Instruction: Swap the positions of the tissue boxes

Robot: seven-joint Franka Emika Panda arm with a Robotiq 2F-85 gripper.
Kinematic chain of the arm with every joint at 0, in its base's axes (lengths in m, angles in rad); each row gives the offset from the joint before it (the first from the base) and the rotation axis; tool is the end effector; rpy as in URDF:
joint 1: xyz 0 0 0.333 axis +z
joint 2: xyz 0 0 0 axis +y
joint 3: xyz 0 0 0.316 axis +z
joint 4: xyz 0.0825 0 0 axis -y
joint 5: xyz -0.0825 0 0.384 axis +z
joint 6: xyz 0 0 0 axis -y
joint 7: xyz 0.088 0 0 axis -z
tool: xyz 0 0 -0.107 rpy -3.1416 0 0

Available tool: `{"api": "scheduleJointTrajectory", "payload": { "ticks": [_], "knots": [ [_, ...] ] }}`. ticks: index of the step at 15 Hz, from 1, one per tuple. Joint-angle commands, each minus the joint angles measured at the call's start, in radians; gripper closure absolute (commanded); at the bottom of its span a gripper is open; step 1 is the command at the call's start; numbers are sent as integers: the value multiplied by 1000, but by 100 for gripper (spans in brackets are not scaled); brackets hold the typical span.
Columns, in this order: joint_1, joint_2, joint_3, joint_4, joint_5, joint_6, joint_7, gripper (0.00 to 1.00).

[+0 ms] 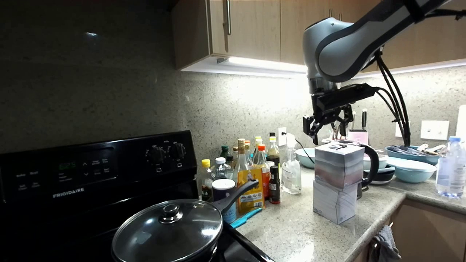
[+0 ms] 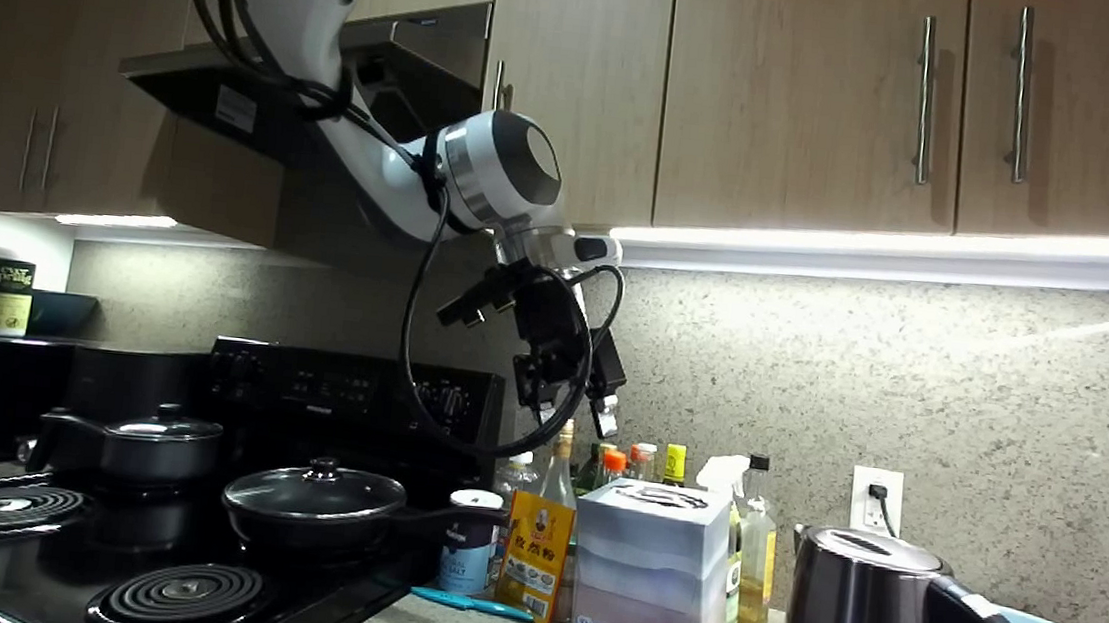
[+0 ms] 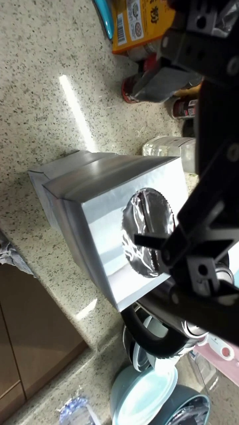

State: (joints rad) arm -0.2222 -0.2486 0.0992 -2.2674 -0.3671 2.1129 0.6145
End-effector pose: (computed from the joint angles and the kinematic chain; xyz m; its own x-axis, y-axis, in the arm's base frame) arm 0.4777 -0.0739 0.4719 0.8362 -0.4899 0.2463 -0.5432 -0.8016 0.2496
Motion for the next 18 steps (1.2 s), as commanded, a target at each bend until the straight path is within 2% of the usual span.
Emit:
{"api": "scheduleJointTrajectory", "payload": {
  "ticks": [1,3,10,12,18],
  "knots": [
    [32,1,-30,5,-8,-5,5,0],
    [26,28,-32,7,-61,26,37,0],
    [49,158,-116,59,1,49,-83,0],
    [55,189,-133,76,8,48,-100,27],
    [79,208,-157,105,-9,41,-74,66]
  ]
}}
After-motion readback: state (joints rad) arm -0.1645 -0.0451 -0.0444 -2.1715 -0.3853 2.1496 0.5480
